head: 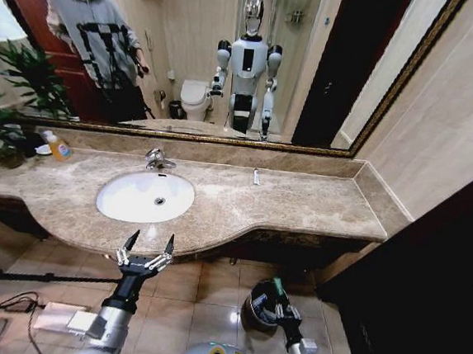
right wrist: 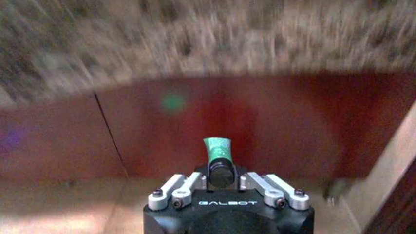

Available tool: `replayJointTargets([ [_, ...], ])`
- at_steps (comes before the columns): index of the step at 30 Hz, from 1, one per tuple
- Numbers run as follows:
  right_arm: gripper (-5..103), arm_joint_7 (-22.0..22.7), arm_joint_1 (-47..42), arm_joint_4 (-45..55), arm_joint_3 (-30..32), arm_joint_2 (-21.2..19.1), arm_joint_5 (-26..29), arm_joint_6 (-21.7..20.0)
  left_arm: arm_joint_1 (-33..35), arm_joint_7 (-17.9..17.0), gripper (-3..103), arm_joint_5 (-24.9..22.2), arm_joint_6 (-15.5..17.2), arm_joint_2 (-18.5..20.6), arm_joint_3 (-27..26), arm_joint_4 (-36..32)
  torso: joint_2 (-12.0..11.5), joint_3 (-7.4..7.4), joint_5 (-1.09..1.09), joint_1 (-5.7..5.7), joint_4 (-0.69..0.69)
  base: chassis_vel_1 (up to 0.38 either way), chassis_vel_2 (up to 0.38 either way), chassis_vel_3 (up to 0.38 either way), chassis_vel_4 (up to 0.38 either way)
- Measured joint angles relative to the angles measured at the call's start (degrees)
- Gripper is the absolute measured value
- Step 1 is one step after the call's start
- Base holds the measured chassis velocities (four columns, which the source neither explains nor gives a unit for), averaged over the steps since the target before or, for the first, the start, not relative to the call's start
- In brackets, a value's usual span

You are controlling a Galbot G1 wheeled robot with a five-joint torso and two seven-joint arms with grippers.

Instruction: Pick up the trash from the sink and place it in the trash bin.

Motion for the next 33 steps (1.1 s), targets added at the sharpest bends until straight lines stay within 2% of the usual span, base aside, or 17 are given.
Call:
replayJointTargets([
  [4,21,-0.69,3.78,-5.72,-0.42,-0.99,-0.55,-1.85,0.00,-0.02,100,0.00,0.00,0.00,0.00,0.00,0.00,0.00,0.00,0.01,0.01,0.000,0.000,0.000,0.000],
  [6,21,-1.88,7.42,-11.61,-0.68,-1.58,-2.43,-4.26,0.00,-0.02,100,0.00,0.00,0.00,0.00,0.00,0.00,0.00,0.00,0.01,0.00,0.000,0.000,0.000,0.000],
  [10,21,-2.98,10.76,-17.14,-0.70,-1.56,-4.77,-7.29,0.00,-0.02,100,0.00,0.00,0.00,0.00,0.00,0.00,0.00,0.00,0.01,0.00,0.000,0.000,0.000,0.000],
  [16,21,-2.21,15.04,-25.42,-0.85,-1.99,-8.07,-7.43,0.00,-0.02,100,0.00,0.00,0.00,0.00,0.00,-0.01,0.00,0.01,0.01,0.00,0.000,0.000,0.000,0.000],
  [19,21,-1.95,17.53,-29.08,-1.33,-2.93,-9.93,-9.93,0.00,-0.02,100,0.00,0.00,0.00,0.00,0.00,0.00,0.00,-0.01,0.00,-0.01,0.000,0.000,0.000,0.000],
  [23,21,-1.51,21.29,-34.81,-1.26,-2.67,-13.05,-9.08,0.00,-0.02,100,0.00,0.00,0.00,-0.01,0.00,0.00,0.00,-0.01,0.00,0.00,0.000,0.000,0.000,0.000],
  [33,21,-1.01,26.33,-42.15,-1.39,-0.59,-16.63,-9.27,0.00,-0.02,100,0.00,0.00,0.00,0.00,0.00,0.00,0.00,0.00,0.00,-0.01,0.000,0.000,0.000,0.000],
])
